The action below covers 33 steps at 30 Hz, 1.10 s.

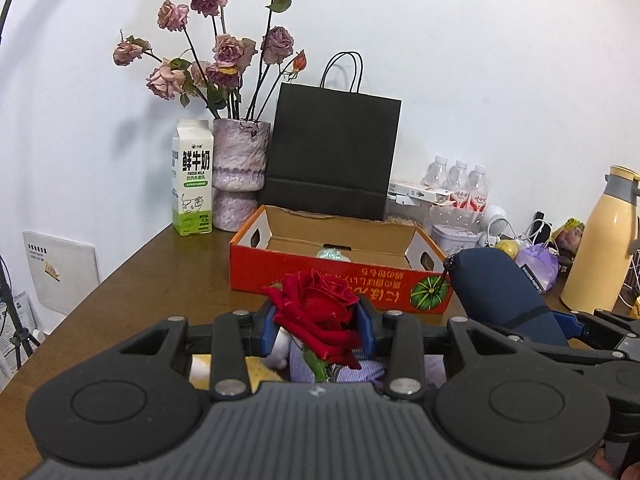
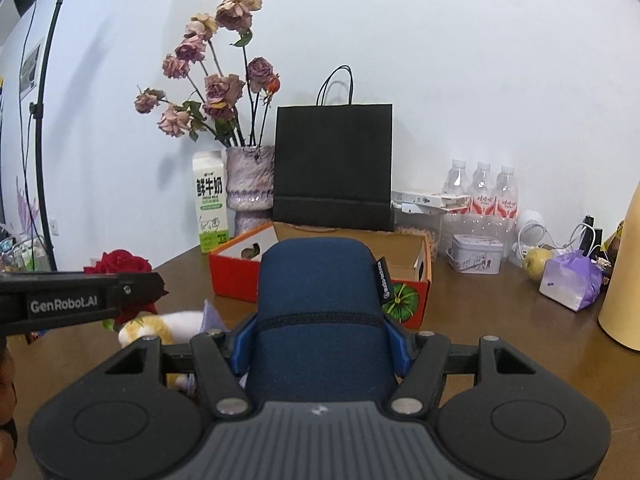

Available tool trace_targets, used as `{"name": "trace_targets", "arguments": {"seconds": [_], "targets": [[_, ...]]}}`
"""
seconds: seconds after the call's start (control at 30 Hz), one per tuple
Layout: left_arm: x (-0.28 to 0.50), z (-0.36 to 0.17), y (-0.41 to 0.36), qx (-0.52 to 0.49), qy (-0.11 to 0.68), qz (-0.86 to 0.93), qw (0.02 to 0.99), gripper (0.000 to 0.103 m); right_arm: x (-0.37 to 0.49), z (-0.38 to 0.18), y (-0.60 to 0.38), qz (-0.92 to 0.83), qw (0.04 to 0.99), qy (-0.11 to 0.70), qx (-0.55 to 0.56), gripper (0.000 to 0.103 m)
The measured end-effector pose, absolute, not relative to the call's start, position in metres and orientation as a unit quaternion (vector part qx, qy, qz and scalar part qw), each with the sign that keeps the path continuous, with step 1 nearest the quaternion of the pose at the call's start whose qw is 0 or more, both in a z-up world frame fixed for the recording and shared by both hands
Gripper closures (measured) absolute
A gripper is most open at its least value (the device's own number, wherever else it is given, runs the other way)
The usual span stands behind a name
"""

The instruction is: Organize objects

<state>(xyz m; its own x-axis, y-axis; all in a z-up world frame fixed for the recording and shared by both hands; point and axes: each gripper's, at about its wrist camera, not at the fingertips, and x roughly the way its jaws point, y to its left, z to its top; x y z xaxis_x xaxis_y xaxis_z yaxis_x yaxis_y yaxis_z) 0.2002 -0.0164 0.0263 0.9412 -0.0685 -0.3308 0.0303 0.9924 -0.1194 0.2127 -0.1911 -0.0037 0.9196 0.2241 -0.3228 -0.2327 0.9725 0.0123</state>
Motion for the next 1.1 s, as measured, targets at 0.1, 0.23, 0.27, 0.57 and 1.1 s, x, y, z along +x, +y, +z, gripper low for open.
{"name": "trace_targets", "arguments": {"seconds": [0.1, 0.23, 0.27, 0.57, 1.1], "targets": [[0.211, 0.029, -0.017, -0.058, 0.167, -0.023, 0.984, 0.064, 0.224, -0.001, -0.19, 0.118, 0.98, 0.161, -0.014, 0.041], [0.226, 0.035, -0.02, -0.058, 0.163, -0.019, 0.985, 0.064, 0.237, 0.004, -0.189, 0.12, 0.98, 0.156, -0.012, 0.041], [0.231, 0.036, -0.02, -0.058, 0.163, -0.018, 0.985, 0.064, 0.24, 0.005, -0.189, 0.12, 0.98, 0.155, -0.011, 0.041], [0.267, 0.049, -0.026, -0.052, 0.154, -0.015, 0.987, 0.064, 0.275, 0.017, -0.189, 0.119, 0.982, 0.145, -0.009, 0.041], [0.346, 0.052, -0.029, -0.077, 0.163, 0.004, 0.984, 0.064, 0.35, 0.023, -0.182, 0.109, 0.984, 0.138, -0.004, 0.041]]}}
